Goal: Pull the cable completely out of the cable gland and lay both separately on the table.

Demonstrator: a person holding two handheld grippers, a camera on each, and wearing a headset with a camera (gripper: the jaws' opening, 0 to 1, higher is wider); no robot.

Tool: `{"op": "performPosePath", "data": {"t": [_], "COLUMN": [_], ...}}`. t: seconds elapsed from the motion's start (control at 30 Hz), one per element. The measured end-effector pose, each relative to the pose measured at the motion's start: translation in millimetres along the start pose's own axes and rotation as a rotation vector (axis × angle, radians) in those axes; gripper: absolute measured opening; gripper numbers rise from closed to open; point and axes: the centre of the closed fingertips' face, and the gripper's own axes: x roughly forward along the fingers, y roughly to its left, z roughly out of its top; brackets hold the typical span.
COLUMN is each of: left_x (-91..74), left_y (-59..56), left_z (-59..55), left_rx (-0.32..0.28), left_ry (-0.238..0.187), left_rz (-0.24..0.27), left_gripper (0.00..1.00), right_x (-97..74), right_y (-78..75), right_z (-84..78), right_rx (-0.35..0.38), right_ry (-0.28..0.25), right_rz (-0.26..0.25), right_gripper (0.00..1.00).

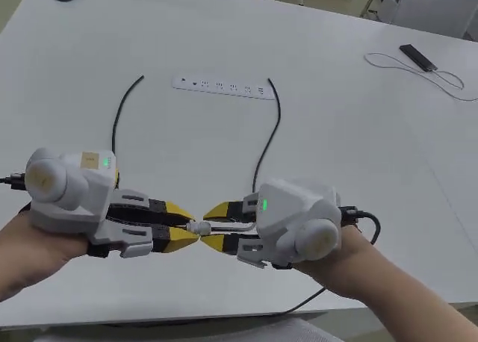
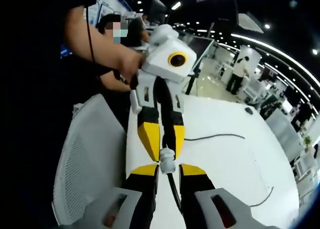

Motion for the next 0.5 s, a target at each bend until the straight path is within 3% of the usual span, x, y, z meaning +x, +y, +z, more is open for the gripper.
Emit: {"op": "performPosePath", "data": {"t": [0.07, 0.13, 0.23, 0.3, 0.37, 0.5], "left_x": [-0.5, -1.4, -2.6, -2.9, -2.9, -2.2], "left_y": [1.6, 4.8, 7.4, 9.5, 10.5, 11.6], "left_z": [0.9, 1.9, 3.5, 4.4, 4.8, 6.4], "left_rx": [0.006, 0.008, 0.009, 0.014, 0.016, 0.02], "left_ry": [0.002, 0.001, -0.003, -0.005, -0.004, -0.005], "left_rz": [0.003, 0.013, 0.019, 0.024, 0.026, 0.027], "left_gripper": [0.15, 0.15, 0.15, 0.15, 0.15, 0.15], "right_x": [-3.5, -7.5, -11.8, -10.3, -9.5, -6.2], "right_y": [-6.1, -13.7, -20.0, -16.5, -19.1, -17.4], "right_z": [-1.5, -6.6, -21.0, -18.7, -25.1, -26.2], "right_rx": [0.067, 0.059, 0.056, 0.058, 0.057, 0.037], "right_ry": [0.003, 0.022, 0.093, 0.066, 0.094, 0.104], "right_rz": [-0.04, -0.097, -0.17, -0.171, -0.204, -0.223], "right_gripper": [0.15, 0.16, 0.13, 0.15, 0.14, 0.12]}}
